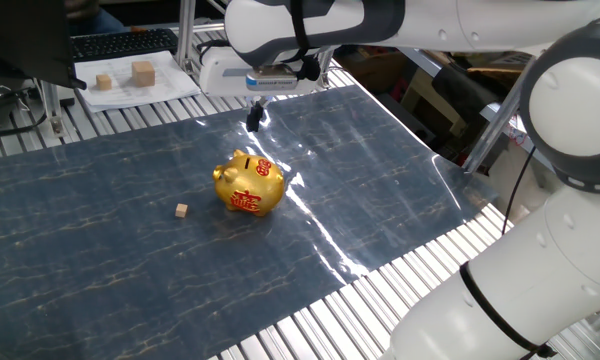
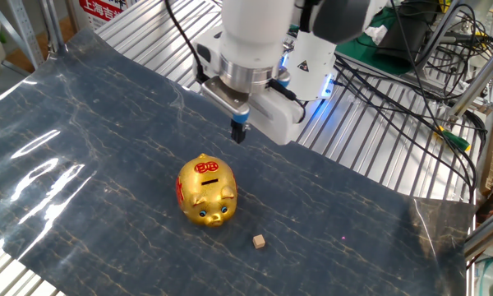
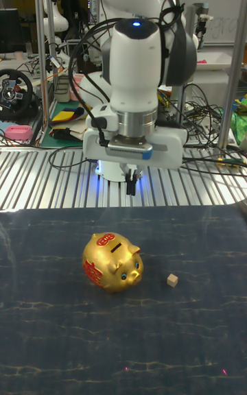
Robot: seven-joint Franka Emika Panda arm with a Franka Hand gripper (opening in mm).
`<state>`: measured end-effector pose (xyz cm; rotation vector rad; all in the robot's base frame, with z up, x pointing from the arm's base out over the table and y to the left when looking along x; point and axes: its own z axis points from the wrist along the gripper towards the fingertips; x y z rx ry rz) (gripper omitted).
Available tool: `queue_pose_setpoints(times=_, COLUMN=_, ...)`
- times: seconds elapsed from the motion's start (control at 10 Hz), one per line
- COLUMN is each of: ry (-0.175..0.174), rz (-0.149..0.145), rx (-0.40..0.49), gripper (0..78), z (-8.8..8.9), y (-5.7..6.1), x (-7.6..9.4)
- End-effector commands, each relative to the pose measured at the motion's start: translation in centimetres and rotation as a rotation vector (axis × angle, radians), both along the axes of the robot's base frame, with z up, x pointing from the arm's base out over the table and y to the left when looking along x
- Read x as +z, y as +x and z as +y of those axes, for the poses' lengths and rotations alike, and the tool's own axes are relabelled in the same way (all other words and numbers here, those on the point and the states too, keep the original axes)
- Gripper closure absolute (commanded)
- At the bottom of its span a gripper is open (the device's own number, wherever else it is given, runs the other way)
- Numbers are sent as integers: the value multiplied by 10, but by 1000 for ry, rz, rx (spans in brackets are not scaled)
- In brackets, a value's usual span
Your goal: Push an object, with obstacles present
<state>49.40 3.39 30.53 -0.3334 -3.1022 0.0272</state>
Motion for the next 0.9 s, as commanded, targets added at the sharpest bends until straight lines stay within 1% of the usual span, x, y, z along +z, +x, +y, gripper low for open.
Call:
queue_pose_setpoints(times=0.1, ry=0, rz=-2, rx=-10, gripper=776, z=4, y=-1, x=3)
queue_pose_setpoints(times=0.5, ry=-1, rz=-5, rx=-14, gripper=776, z=6, y=-1, x=4)
queue_pose_setpoints(times=0.7, ry=-11, rz=-5, rx=-5, gripper=776, z=6, y=-1, x=4)
queue_pose_setpoints(times=0.9, ry=-6, rz=3, rx=-3, gripper=776, z=6, y=-1, x=4)
